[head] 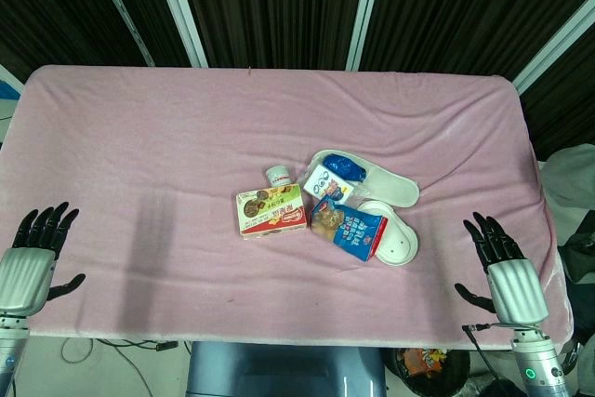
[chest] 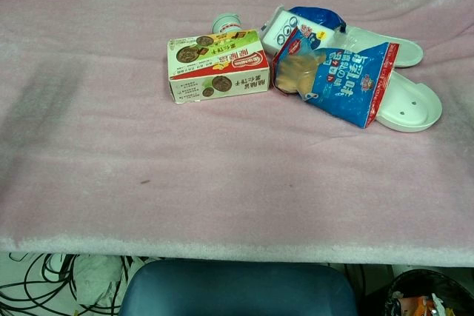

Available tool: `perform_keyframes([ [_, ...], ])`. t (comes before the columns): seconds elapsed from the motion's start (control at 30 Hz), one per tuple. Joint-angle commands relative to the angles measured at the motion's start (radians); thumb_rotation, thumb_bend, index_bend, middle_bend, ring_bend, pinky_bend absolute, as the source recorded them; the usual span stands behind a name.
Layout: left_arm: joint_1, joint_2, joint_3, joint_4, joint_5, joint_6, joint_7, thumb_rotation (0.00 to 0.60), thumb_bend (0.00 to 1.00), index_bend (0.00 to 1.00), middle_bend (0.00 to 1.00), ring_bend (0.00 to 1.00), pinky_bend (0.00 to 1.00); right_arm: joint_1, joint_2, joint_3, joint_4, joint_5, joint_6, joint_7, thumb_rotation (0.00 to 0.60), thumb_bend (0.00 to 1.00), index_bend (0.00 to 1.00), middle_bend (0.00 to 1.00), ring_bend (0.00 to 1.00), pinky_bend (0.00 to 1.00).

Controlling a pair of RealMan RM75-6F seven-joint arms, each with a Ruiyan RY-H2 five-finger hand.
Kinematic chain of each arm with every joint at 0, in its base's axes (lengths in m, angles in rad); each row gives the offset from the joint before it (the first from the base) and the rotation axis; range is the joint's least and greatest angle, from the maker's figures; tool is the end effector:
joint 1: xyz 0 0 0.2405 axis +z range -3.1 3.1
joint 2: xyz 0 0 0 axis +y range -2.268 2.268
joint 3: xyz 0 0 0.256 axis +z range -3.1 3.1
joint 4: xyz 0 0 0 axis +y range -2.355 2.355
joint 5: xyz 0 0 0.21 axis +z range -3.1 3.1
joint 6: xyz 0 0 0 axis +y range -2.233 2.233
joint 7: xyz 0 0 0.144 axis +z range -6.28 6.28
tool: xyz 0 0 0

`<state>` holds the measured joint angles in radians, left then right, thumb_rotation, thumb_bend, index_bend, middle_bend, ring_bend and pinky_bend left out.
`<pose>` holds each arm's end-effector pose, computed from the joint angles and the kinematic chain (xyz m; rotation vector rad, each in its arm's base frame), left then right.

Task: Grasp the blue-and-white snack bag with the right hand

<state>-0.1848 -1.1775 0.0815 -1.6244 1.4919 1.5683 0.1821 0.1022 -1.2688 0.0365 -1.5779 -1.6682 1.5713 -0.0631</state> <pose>-0.2928 0.1828 0.1339 -1.4990 -0.7851 -0.8550 -0.2735 -0.1797 0.1168 1.4690 -0.8066 1.0981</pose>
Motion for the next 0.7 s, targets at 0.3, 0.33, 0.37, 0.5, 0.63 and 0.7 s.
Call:
perform_keyframes([
  [0.3, 0.007, 0.004, -0.016, -0.006, 0.0, -0.027, -0.013, 0.6, 0.0, 0.0, 0.0, 0.0, 0.0, 0.001, 0.001, -0.003, -0.007, 0.009, -0.014, -0.002, 0.6, 0.09, 0.0, 0.0, 0.0, 0.23],
  [0.33, 0.008, 0.004, -0.017, -0.005, 0.002, -0.027, -0.013, 0.6, 0.0, 0.0, 0.0, 0.0, 0.0, 0.002, 0.001, -0.003, -0.008, 0.009, -0.014, -0.003, 0.6, 0.09, 0.0, 0.0, 0.0, 0.23],
  [0.37, 0.009, 0.005, -0.018, -0.005, 0.004, -0.028, -0.014, 0.6, 0.0, 0.0, 0.0, 0.0, 0.0, 0.002, 0.001, -0.004, -0.009, 0.008, -0.015, -0.004, 0.6, 0.09, 0.0, 0.0, 0.0, 0.23],
  [0.5, 0.01, 0.005, -0.022, -0.006, 0.009, -0.034, -0.016, 0.6, 0.0, 0.0, 0.0, 0.0, 0.0, 0.003, 0.0, -0.006, -0.011, 0.006, -0.018, -0.007, 0.6, 0.09, 0.0, 0.0, 0.0, 0.23],
  [0.63, 0.01, 0.006, -0.025, -0.009, 0.012, -0.045, -0.012, 0.6, 0.0, 0.0, 0.0, 0.0, 0.0, 0.003, -0.001, -0.004, -0.016, 0.013, -0.022, -0.006, 0.6, 0.09, 0.0, 0.0, 0.0, 0.23],
  [0.7, 0.012, 0.006, -0.026, -0.01, 0.014, -0.047, -0.012, 0.6, 0.0, 0.0, 0.0, 0.0, 0.0, 0.005, -0.001, -0.003, -0.024, 0.019, -0.027, -0.004, 0.6, 0.09, 0.0, 0.0, 0.0, 0.23],
])
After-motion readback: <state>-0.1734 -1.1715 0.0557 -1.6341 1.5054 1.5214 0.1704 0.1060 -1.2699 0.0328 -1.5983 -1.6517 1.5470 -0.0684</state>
